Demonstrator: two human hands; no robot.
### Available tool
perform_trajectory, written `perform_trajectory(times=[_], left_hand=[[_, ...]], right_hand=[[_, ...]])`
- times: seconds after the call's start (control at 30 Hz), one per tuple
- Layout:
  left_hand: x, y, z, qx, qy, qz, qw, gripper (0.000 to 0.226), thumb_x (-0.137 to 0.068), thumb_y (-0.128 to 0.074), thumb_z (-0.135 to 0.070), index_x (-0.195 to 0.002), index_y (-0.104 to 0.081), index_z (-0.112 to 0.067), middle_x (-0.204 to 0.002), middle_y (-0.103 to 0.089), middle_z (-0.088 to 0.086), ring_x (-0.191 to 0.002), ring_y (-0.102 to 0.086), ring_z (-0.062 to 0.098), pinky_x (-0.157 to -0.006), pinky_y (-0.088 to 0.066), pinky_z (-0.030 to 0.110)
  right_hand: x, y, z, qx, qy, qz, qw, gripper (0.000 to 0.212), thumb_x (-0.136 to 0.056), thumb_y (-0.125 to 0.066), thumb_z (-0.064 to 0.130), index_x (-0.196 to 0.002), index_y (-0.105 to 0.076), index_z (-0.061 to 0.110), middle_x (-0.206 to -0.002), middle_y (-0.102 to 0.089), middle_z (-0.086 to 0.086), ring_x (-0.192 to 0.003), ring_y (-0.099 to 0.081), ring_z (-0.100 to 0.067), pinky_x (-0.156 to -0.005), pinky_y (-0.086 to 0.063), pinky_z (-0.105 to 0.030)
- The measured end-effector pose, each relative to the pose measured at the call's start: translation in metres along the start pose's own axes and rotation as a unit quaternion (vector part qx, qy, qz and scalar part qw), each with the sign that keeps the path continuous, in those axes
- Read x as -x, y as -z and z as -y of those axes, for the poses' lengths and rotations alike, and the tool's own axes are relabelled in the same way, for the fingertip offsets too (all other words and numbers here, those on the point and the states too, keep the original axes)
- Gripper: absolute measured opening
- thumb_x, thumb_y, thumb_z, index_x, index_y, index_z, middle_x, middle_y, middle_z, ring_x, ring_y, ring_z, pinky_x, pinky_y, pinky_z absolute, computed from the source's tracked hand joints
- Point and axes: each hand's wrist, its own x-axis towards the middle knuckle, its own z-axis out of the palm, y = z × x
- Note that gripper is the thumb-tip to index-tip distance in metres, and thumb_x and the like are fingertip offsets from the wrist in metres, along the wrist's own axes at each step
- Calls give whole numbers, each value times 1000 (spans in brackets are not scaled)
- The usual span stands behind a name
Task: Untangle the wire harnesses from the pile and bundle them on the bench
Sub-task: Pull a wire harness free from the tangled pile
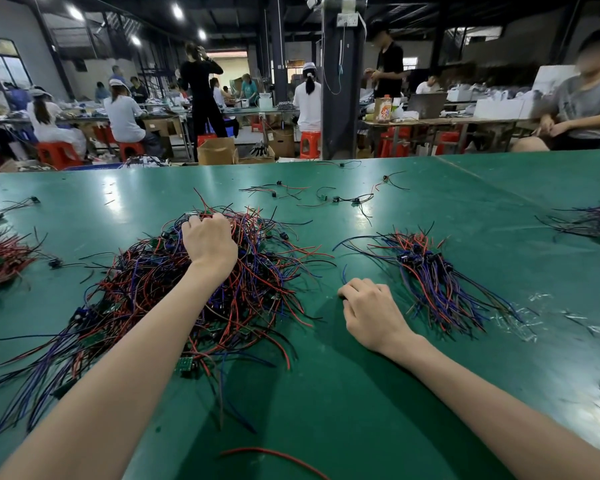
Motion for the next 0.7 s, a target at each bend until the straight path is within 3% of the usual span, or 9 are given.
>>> perform_trajectory(times=[0.1,0.27,0.4,0.6,0.7], left_hand=[[-7,20,1,146,13,-34,989,21,-88,-61,-15,-102,-58,-1,-99,-66,22,-98,-59,37,-87,-48,41],[1,53,-1,346,-18,-110,931,27,-86,-70,-21,-109,-61,-9,-105,-70,14,-92,-66,30,-87,-53,42],[25,49,-13,355,-112,-142,917,23,-86,-69,-14,-106,-60,-9,-103,-70,13,-90,-65,28,-84,-50,36],[28,43,-11,402,-88,-146,900,25,-85,-71,-14,-105,-58,-4,-99,-70,14,-83,-64,25,-80,-54,39],[44,42,-19,422,-181,-148,876,22,-84,-70,-8,-103,-60,-2,-96,-69,14,-77,-63,19,-75,-55,31]], right_hand=[[0,0,-1,-7,1,-4,1000,26,-94,-38,20,-112,-57,20,-113,-56,5,-108,-47,-16,-94,-32,-32],[0,0,1,4,1,-9,1000,27,-94,-38,21,-112,-57,21,-114,-57,5,-108,-48,-17,-94,-32,-33],[1,1,0,-2,8,-13,1000,26,-93,-40,20,-112,-58,19,-114,-57,3,-108,-48,-18,-93,-32,-33],[3,0,-1,-27,10,-20,999,27,-94,-40,19,-114,-59,18,-115,-58,3,-108,-48,-17,-94,-31,-33],[1,1,0,-21,29,-48,998,28,-91,-44,16,-113,-61,19,-112,-61,3,-107,-49,-18,-94,-28,-31]])
